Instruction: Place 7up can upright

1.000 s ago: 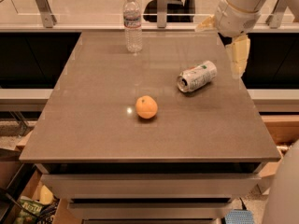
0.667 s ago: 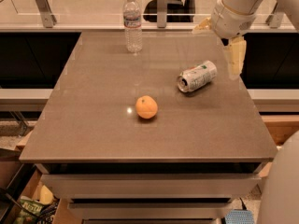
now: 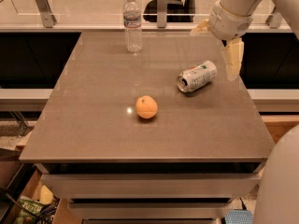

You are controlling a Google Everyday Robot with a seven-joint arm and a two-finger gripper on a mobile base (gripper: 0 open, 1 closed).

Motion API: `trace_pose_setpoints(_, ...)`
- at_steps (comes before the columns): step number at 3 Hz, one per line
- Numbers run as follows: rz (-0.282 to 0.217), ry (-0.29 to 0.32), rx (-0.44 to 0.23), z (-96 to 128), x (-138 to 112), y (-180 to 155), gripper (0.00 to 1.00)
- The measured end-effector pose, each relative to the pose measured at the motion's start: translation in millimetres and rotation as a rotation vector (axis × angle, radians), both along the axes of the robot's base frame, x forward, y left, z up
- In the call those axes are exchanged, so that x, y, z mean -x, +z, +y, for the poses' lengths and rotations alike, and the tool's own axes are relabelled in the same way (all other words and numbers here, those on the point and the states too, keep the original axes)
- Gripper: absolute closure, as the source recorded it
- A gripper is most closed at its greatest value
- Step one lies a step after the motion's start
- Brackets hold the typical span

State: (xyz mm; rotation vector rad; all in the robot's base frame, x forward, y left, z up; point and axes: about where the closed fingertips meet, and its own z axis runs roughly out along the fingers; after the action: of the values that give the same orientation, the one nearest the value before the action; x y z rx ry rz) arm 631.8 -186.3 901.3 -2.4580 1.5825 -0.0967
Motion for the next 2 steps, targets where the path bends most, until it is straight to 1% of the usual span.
trace_pose_setpoints(2, 0.004, 0.004, -0.002, 1.4, -1.0, -2.2, 0.0)
